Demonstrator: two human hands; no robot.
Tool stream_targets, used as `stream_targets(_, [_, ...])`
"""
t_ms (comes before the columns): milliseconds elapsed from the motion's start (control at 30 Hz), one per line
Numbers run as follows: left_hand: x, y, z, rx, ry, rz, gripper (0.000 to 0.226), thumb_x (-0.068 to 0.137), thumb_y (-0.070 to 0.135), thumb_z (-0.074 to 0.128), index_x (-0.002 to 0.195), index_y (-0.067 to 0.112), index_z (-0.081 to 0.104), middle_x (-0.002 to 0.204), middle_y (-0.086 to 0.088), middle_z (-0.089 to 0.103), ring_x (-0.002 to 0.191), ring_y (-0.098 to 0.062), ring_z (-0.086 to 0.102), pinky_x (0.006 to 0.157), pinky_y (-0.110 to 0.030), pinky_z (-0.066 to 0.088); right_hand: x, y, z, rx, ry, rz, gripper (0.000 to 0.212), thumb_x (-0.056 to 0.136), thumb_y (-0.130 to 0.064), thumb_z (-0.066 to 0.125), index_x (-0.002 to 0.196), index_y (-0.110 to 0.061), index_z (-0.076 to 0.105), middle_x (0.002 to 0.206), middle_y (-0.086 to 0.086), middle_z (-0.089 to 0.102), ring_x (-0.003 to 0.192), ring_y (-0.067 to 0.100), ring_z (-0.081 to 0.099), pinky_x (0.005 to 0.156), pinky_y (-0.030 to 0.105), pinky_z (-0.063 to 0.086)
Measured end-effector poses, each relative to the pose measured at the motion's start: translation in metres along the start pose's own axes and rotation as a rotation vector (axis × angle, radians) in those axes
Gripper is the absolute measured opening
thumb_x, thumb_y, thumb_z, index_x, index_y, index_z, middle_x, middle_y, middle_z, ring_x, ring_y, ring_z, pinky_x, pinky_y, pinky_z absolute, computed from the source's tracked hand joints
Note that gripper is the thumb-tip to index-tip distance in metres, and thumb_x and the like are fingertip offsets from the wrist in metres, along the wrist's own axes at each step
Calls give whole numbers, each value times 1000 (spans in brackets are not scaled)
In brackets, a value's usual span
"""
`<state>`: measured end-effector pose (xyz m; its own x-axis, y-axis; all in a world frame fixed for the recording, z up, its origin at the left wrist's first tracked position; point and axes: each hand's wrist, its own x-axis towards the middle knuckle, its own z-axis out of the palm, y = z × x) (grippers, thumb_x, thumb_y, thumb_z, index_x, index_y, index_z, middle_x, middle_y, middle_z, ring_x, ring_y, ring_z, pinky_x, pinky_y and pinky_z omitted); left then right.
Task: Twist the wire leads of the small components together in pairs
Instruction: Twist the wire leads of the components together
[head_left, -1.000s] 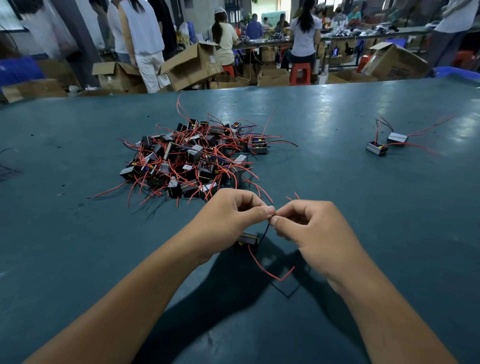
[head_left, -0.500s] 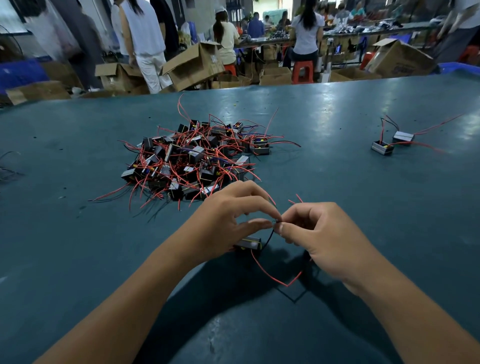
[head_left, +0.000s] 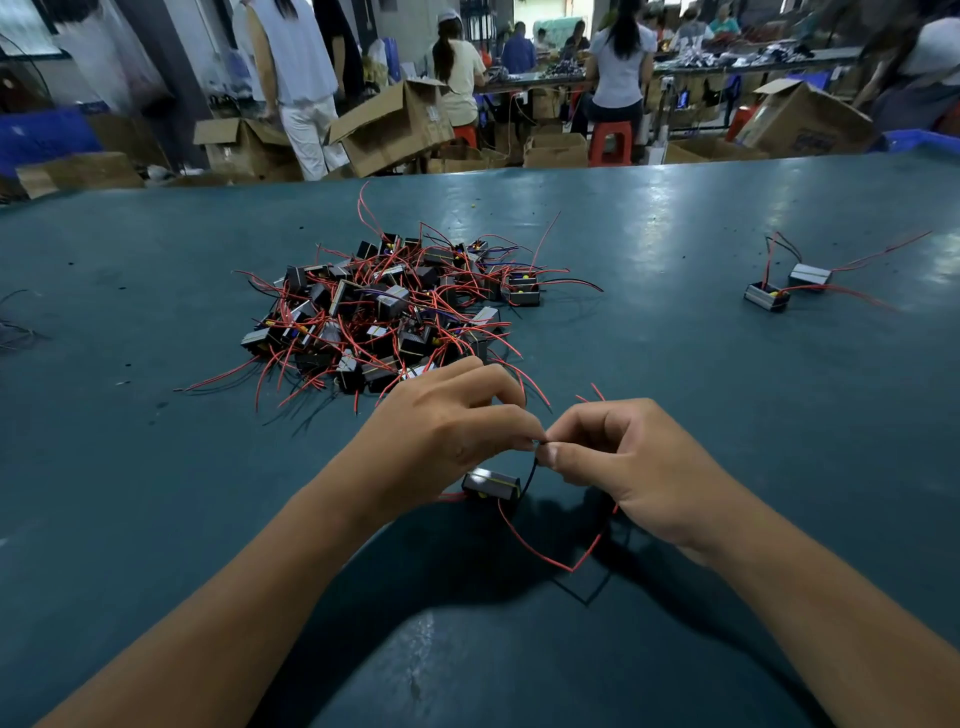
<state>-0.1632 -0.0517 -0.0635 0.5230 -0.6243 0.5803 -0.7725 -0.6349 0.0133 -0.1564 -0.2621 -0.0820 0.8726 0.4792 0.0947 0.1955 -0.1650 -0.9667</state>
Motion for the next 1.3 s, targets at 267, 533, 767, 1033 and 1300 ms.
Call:
stream_targets(267, [-3,2,5,111,-32,23,16,98,20,60,94,13,75,94,-7,65,76,-26,58,59,-35,46,1,3,1,14,-4,-16,9,87,-10,71,79,-6,71,69,4,64,65,10,52,63,23,41])
stream_targets(533, [-3,7,12,-70,-90,-127,24,102,25,49,94,8,65,92,-1,55,81,-20,53,65,-43,49,0,8,9,-205,132,-123,16,87,-17,72,72,-15,68,55,-11,53,50,1,38,52,15,32])
stream_targets(767, [1,9,12,-288,-156,-331,10,98,11,58,89,12,60,84,14,45,76,-1,45,67,-14,32,-3,11,15,-354,256,-261,17,84,-10,71,71,-18,66,56,-15,54,52,3,47,54,11,33])
stream_targets(1033, [0,9,20,-516,-174,-624,19,97,16,58,77,18,59,63,11,48,57,-4,40,56,-22,33,-2,14,18,-408,275,-307,15,84,-9,70,72,-17,67,60,-10,58,57,5,51,56,13,36])
stream_targets(1300, [-2,5,20,-581,-149,-618,11,97,21,64,86,18,66,62,21,54,55,-1,42,55,-15,35,0,16,16,-369,335,-256,15,85,-13,73,73,-20,70,57,-15,57,54,3,51,55,11,34])
